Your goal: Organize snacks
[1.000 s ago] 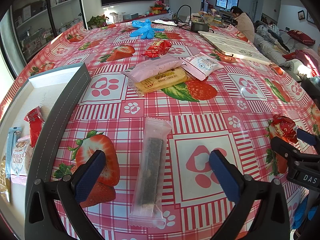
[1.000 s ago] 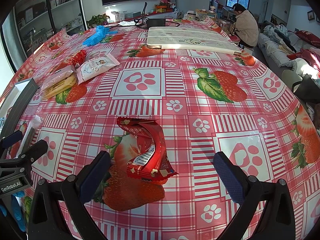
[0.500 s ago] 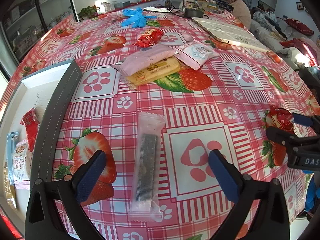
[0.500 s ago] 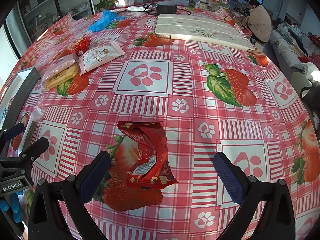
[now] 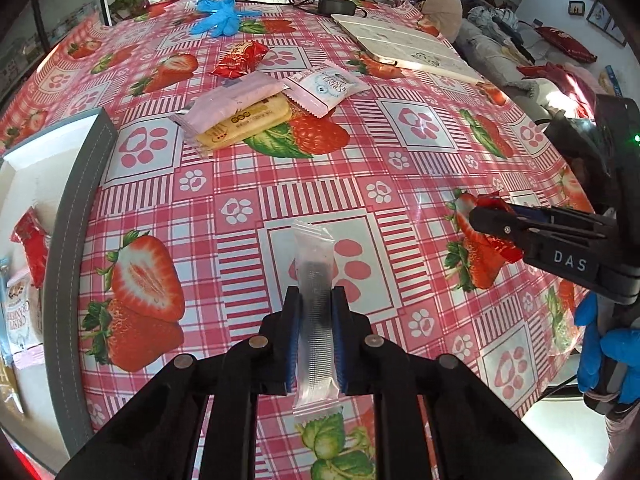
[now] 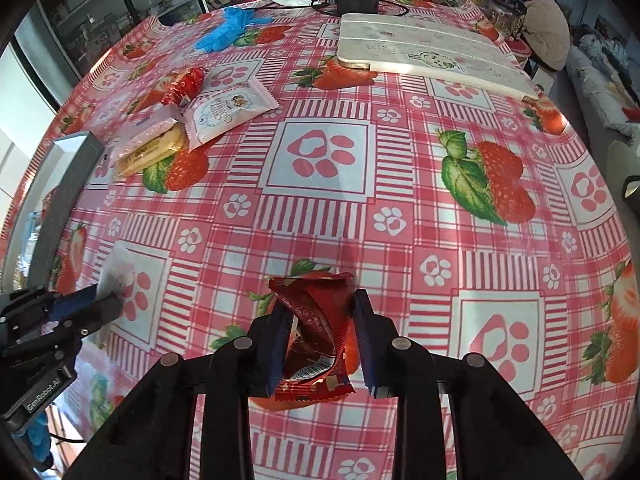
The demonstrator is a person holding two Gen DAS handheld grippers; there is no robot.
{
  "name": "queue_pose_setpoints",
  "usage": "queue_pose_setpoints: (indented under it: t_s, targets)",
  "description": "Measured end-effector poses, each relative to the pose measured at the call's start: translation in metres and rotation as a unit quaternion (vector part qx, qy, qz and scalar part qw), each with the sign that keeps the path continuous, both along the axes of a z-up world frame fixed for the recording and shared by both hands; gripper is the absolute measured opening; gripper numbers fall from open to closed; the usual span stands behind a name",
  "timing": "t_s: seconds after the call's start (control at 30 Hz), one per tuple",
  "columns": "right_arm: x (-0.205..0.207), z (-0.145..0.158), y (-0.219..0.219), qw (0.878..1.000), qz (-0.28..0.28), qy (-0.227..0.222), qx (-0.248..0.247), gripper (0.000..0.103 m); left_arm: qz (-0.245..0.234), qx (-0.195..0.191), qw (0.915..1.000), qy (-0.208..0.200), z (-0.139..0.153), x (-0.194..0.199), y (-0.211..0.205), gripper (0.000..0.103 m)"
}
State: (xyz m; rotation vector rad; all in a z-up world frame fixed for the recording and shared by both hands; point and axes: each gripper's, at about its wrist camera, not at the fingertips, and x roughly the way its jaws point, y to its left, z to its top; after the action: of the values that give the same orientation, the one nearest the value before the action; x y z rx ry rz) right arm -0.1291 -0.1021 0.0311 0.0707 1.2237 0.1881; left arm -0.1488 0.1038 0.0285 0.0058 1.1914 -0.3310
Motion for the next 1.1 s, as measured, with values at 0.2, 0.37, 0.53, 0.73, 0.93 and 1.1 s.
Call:
queue_pose_setpoints:
  t_s: [0.2,0.37,0.53,0.73,0.93,1.1]
  targets:
    - [-0.008,0.024,0.014,0.999,0.002,-0.011,0.047,0.03,0.006,-0.006,0.9994,-0.033,0.038,-0.01,0.019,0.017]
    - [-0.003,0.048,0.049,0.997,0.031,-0.024,0.073,0.031,0.019,0.0,0.998,-0.06,0.072,-0.011,0.051,0.017]
    - [0.007,0.068,0.107,0.992,0.085,-0.03,0.092,0.03,0.064,0.003,0.9948,-0.079,0.096,-0.006,0.105,0.017]
    - [0.028,0.079,0.197,0.982,0.152,-0.023,0.109,0.031,0.138,0.027,0.9849,-0.101,0.103,0.006,0.175,0.017]
    - [0.05,0.073,0.279,0.972,0.199,-0.002,0.123,0.031,0.172,0.034,0.981,-0.082,0.079,0.012,0.22,0.017]
    - [0.065,0.059,0.327,0.969,0.22,0.018,0.113,0.031,0.193,0.03,0.9794,-0.053,0.051,0.015,0.244,0.017]
